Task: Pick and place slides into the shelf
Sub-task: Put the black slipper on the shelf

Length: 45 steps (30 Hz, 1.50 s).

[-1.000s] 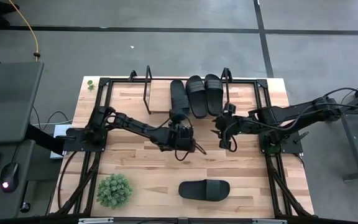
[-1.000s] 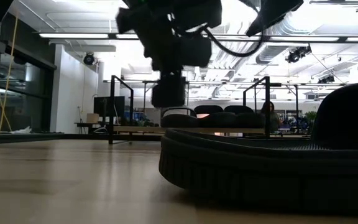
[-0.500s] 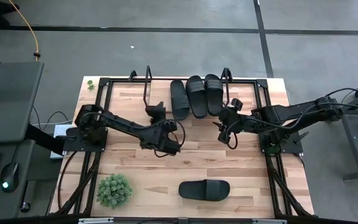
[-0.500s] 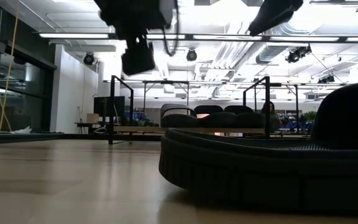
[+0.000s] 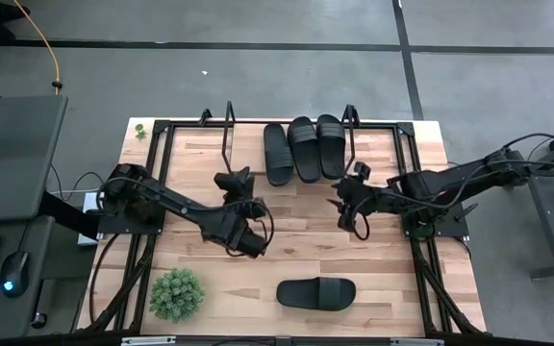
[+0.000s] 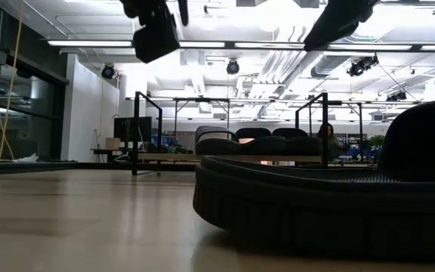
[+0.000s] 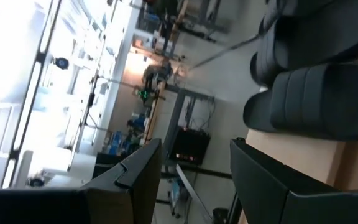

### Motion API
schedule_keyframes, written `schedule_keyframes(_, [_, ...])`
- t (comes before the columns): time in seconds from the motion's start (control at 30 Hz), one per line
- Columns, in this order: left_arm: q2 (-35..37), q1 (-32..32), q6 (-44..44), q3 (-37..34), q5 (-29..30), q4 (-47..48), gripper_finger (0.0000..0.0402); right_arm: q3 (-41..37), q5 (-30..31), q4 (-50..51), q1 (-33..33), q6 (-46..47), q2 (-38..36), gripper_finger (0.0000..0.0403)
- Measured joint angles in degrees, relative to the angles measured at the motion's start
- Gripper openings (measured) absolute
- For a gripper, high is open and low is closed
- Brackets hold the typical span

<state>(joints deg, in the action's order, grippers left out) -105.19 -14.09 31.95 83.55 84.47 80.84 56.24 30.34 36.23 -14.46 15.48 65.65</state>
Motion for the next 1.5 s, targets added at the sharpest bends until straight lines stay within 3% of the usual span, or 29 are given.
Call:
schedule_keyframes(0.23, [0.31, -5.2, -0.31, 0.8, 2.03, 0.32, 0.0175, -1.17, -7.03, -2.66, 0.31, 5.01, -0.53, 0.0179])
schedule_keyframes(0.57, [0.31, -9.43, -0.6, 4.03, 3.37, 0.16, 0.0175, -7.72, -8.32, -9.43, -8.26, 14.58, -0.51, 0.0179])
schedule_keyframes(1.13, [0.28, -11.43, 0.02, 5.84, 0.61, -1.18, 0.0175, -20.01, -6.35, -26.63, -20.43, 36.16, -0.4, 0.0179])
schedule_keyframes(1.5, [0.28, -11.45, 1.33, 5.84, -1.11, -1.53, 0.0175, -28.21, 1.64, -37.86, -29.68, 50.07, 0.27, 0.0179])
